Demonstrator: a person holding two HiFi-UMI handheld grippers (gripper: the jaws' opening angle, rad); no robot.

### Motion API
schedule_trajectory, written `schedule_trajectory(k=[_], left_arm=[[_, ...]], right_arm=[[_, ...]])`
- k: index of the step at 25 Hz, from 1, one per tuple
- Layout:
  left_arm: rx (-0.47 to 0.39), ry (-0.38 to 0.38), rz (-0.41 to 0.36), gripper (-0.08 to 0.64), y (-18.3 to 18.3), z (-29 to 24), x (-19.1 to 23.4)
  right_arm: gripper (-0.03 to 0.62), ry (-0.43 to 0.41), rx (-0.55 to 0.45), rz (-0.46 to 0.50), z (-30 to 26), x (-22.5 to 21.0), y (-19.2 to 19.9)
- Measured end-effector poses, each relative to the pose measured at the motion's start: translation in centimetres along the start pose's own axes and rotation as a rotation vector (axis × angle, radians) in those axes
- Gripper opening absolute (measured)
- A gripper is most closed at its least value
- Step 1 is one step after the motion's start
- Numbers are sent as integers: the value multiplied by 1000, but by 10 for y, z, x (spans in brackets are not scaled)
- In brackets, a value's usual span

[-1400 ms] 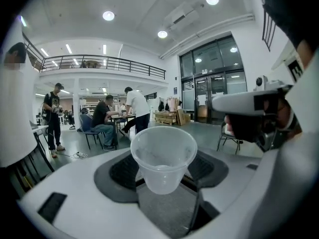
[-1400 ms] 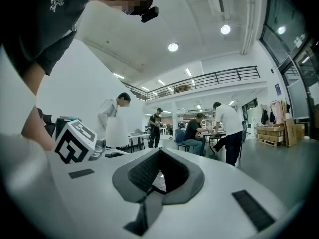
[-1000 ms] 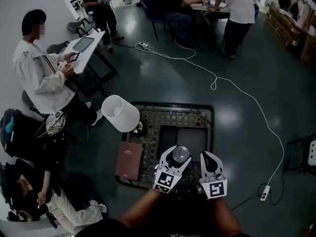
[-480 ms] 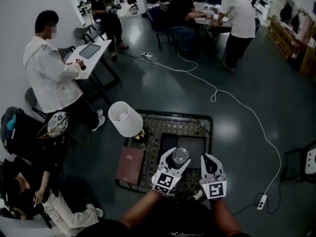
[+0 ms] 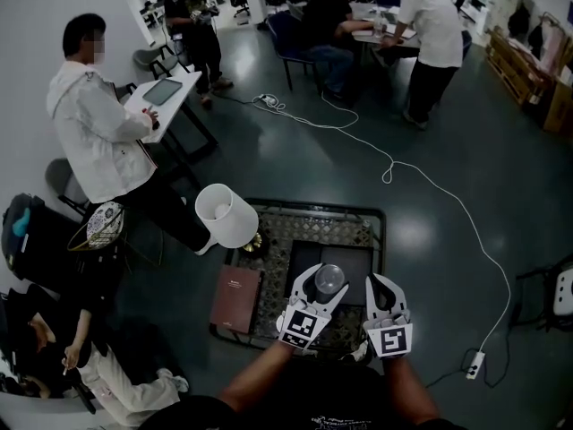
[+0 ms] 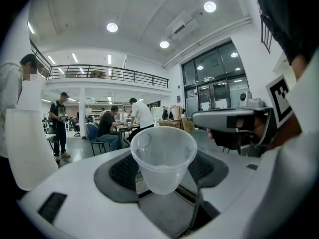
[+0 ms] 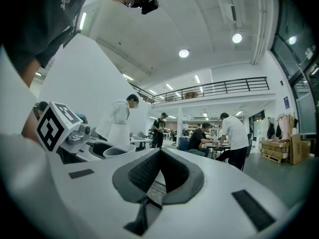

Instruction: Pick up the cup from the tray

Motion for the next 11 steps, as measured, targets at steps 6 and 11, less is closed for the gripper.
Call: schedule_trajectory(k=[6, 11], left_arm=[[2, -12, -5, 301, 0, -4, 4], [0, -13, -7, 301, 2, -11, 8]], right_arm=[[9, -13, -1, 11, -6, -3, -2], [9, -8, 5, -1, -12, -10, 1]])
Point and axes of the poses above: the fingertips, and each gripper's own axes: z backward along the fingers, x to its left, y out of its underside, the point moved 1 cm from there along z, backward along the fingers, and after that the axes turned 15 degrees about -z, right-handed, at the moved point
